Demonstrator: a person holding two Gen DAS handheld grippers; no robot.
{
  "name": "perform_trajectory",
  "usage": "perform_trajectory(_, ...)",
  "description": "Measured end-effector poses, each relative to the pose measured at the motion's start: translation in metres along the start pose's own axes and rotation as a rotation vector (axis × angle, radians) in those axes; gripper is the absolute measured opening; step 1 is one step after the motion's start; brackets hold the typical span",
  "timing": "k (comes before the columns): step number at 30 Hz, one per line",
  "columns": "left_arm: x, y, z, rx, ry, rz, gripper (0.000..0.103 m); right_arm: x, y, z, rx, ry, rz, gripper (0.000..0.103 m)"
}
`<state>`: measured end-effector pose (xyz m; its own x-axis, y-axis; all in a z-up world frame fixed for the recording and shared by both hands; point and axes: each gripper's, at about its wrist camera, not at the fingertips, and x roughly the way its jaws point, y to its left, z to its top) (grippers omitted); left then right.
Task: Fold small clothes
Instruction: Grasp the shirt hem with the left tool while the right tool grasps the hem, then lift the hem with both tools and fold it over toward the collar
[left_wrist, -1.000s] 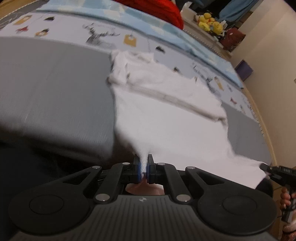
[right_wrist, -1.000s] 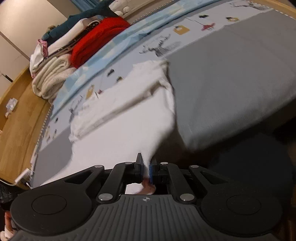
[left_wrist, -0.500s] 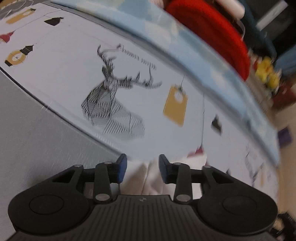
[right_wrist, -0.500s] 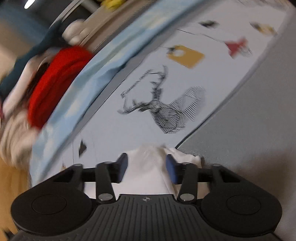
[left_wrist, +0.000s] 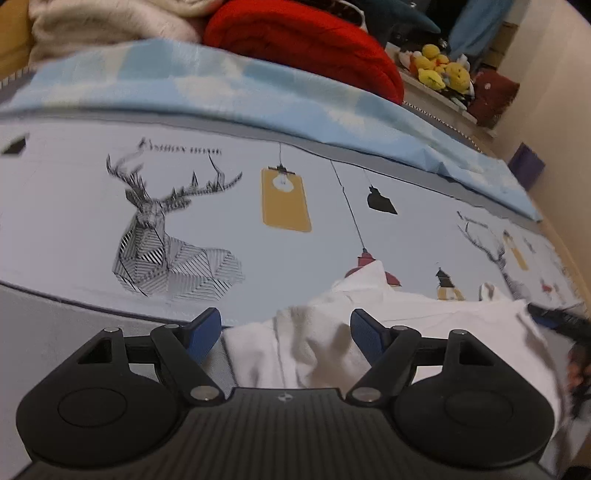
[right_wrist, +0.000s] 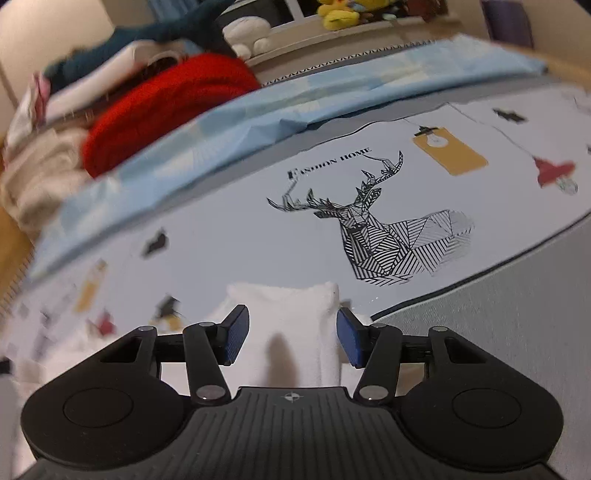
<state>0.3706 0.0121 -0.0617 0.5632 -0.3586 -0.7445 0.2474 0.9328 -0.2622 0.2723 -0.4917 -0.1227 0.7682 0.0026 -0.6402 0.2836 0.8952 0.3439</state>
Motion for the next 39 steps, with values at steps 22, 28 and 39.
perform_trajectory(22,0.019,-0.035,-0.022,0.313,0.023,-0.055,0.050,0.002,0.005,-0.002,-0.004,-0.029,-0.107,0.004)
perform_trajectory(28,0.039,-0.032,-0.011,0.155,0.014,-0.026,0.004,-0.003,0.006,0.000,0.007,-0.059,-0.063,0.004)
perform_trajectory(39,0.057,-0.009,-0.003,0.029,0.020,0.061,0.004,0.023,-0.012,-0.005,0.070,-0.010,-0.162,0.004)
